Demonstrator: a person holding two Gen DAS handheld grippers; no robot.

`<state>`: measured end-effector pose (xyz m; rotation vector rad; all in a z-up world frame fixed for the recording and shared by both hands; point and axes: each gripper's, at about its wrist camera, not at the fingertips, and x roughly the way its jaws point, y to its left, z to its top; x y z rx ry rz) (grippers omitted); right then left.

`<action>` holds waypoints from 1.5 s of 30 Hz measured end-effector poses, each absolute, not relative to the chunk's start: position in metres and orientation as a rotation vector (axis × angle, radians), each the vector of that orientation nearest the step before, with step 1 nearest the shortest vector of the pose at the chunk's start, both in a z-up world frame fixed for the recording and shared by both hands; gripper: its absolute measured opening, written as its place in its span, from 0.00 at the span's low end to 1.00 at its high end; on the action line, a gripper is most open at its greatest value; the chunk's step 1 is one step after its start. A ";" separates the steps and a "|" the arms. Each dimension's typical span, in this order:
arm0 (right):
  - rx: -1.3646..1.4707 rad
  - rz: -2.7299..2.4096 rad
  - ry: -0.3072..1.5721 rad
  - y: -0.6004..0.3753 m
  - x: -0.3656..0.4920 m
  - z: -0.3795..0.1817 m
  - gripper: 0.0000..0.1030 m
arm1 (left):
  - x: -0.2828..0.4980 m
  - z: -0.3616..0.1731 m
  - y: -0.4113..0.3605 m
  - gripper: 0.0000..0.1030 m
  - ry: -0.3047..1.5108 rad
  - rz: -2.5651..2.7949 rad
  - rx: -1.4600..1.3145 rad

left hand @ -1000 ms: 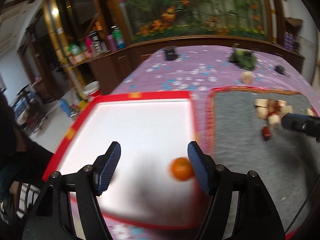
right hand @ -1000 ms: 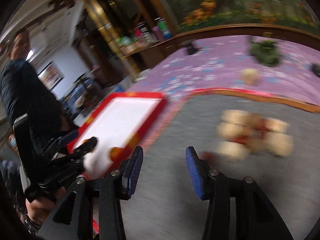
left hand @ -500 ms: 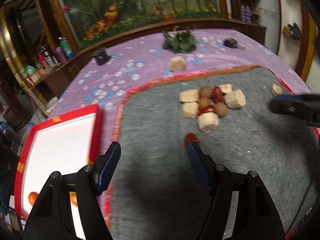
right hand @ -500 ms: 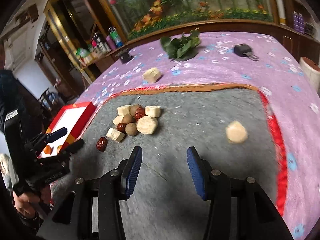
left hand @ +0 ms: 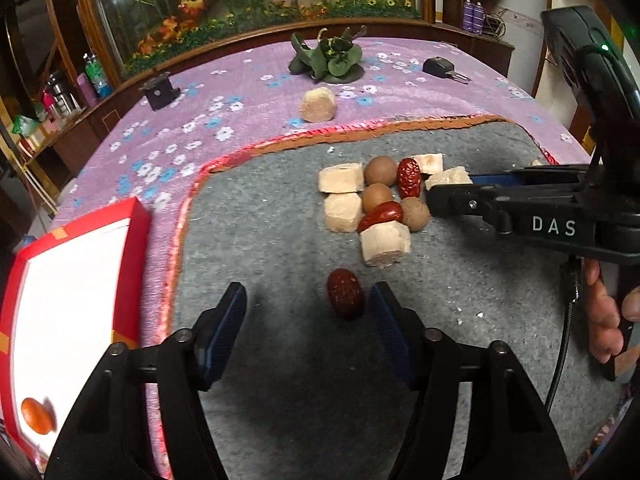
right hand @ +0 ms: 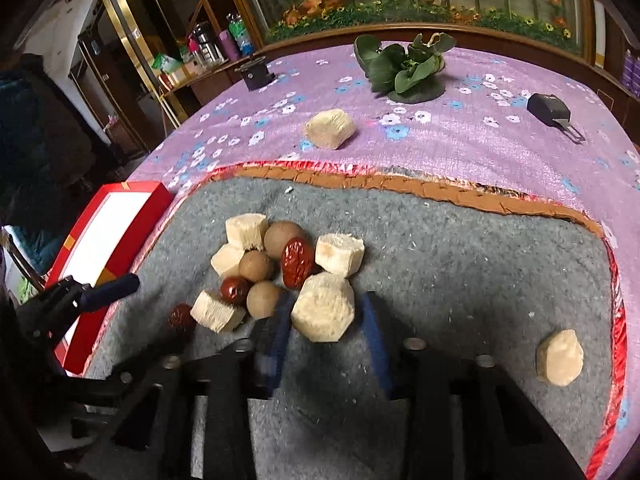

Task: Organize fruits
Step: 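Grasp a red date with the left tool while the right tool grasps a pale cube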

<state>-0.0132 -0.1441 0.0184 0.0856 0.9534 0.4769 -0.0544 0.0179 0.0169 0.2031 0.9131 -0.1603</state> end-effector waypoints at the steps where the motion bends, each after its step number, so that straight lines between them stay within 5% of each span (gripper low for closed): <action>1: 0.100 0.482 0.952 -0.146 -0.013 0.018 0.29 | -0.053 0.016 0.018 0.58 0.918 -0.169 0.191; 9: 0.163 0.512 0.951 -0.155 -0.013 0.021 0.29 | -0.051 0.012 0.016 0.32 0.929 -0.187 0.160; 17: 0.187 0.538 0.916 -0.157 -0.019 0.030 0.29 | -0.055 0.017 0.026 0.19 0.907 -0.201 0.103; 41: 0.133 0.674 0.852 -0.070 -0.051 0.058 0.28 | -0.105 0.045 0.088 0.17 0.851 -0.170 0.059; 45: 0.197 0.656 0.865 -0.086 -0.044 0.045 0.28 | -0.101 0.043 0.089 0.23 0.864 -0.186 0.053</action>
